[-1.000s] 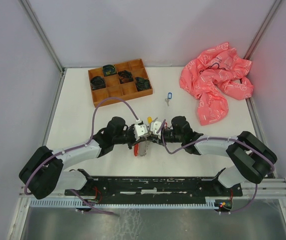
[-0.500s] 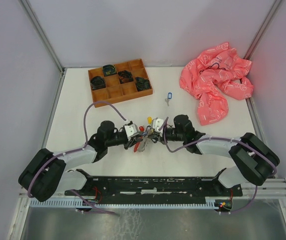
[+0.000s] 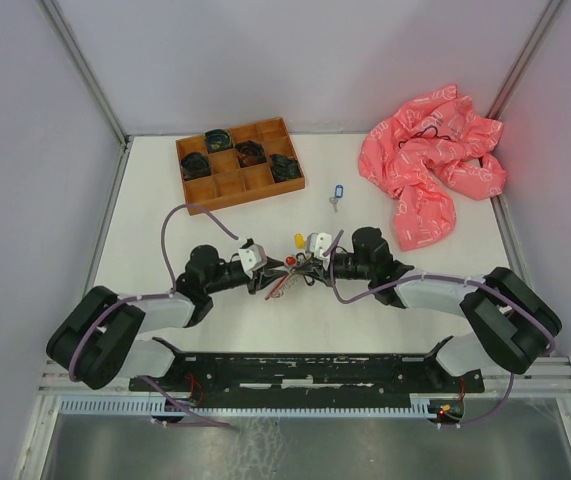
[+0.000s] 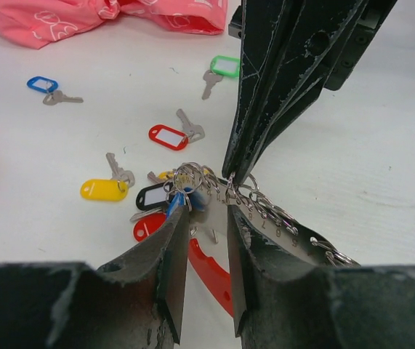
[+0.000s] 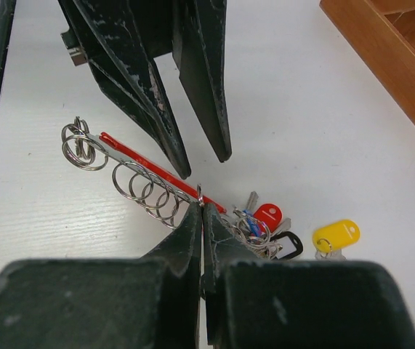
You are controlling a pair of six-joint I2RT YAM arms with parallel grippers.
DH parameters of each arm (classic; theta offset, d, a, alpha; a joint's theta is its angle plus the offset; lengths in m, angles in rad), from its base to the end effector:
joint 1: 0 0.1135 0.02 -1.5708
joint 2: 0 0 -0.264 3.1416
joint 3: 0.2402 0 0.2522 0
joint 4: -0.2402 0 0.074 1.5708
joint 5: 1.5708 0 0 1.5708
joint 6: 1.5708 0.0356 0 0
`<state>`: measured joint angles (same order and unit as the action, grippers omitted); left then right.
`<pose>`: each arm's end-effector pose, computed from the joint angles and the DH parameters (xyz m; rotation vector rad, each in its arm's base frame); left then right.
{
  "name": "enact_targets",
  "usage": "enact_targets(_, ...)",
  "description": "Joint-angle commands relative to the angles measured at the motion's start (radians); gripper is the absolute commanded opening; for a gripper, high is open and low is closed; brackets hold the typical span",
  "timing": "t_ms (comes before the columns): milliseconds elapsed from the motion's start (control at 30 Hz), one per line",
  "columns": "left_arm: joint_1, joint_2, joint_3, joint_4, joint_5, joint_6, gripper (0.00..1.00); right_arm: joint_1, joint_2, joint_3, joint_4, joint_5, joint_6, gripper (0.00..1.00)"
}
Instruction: Put the keys on the keyring
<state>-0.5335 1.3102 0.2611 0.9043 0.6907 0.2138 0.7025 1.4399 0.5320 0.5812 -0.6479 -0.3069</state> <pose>0.1834 -0.1347 0.1715 1.0951 1.3674 -0.8244 0.2002 0.1977 0.1862 -1.2988 1.4197 0.8795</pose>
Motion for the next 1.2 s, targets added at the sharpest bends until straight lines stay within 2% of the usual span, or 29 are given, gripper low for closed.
enact_targets(0,0.004,0.056,0.008,0.13,0.045,-0.051,0.35,-0.003,0.002,-0.005,0.11,-0.036,0.027,0.01)
enact_targets(667,0.004,0.215,0.033,0.247,0.119,-0.114,0.35,-0.002,0.067,-0.037,0.229,-0.041,0.09,0.01)
enact_targets(1167,0.004,0.263,0.064,0.227,0.125,-0.118,0.17,-0.002,0.072,-0.037,0.246,-0.071,0.111,0.01)
